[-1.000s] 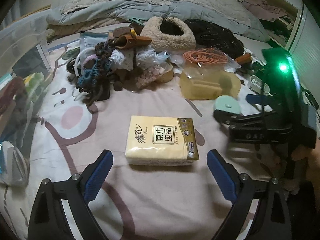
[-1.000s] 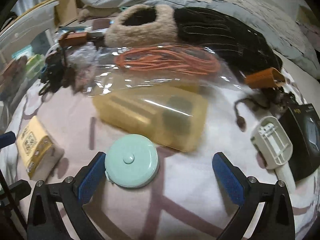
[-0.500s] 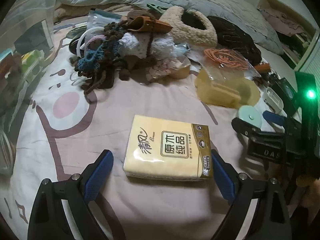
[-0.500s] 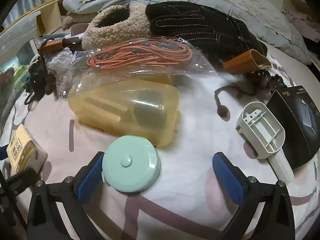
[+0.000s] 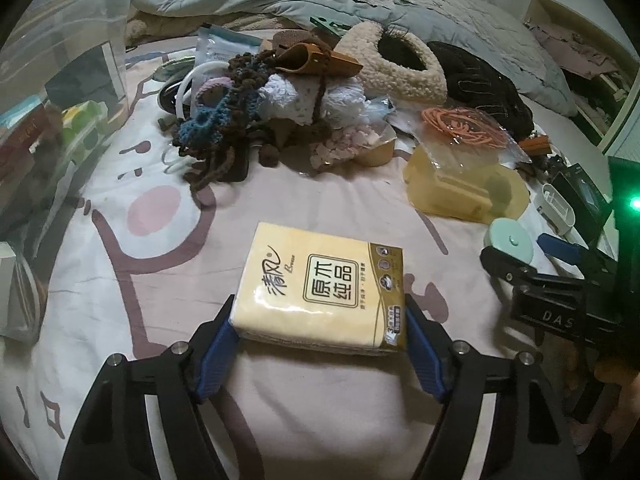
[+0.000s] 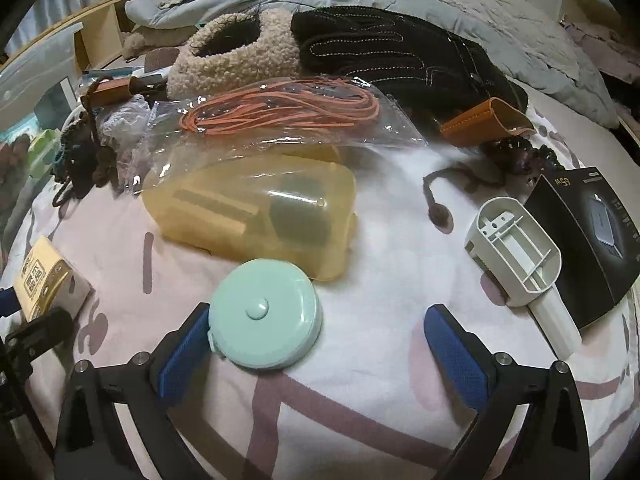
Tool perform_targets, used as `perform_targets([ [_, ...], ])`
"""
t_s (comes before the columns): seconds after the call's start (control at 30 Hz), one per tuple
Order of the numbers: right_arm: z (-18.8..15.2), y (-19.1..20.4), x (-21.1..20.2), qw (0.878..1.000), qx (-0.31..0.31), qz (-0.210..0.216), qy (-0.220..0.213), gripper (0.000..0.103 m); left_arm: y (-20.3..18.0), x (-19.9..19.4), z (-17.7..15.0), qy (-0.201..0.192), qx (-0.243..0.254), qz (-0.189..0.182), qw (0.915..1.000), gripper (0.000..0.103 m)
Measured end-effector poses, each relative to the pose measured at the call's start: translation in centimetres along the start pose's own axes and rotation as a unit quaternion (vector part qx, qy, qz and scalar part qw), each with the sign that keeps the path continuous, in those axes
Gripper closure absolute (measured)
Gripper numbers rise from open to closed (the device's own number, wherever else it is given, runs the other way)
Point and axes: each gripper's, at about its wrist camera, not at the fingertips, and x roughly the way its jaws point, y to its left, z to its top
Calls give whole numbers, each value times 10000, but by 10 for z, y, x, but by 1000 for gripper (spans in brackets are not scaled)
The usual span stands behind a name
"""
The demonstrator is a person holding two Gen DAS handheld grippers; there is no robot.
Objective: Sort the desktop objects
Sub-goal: 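Close the right gripper on the mint-green tape measure, then carry the tissue pack into the clear bin with the left gripper while the right carries the tape measure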
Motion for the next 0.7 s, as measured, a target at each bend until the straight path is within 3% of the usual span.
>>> perform_targets([
  [0.1, 2, 8, -6, 9999, -83, -6, -75, 29, 1, 0, 1, 3, -22, 0, 10000, 27],
  [0.17, 3, 9, -12, 9997, -193, -27, -148, 52, 1, -1, 0, -14, -15, 19, 10000, 27],
  [0.7, -2, -6, -36, 9992, 47, 258, -304, 52, 5, -30, 4, -271, -63, -196, 9994, 27],
])
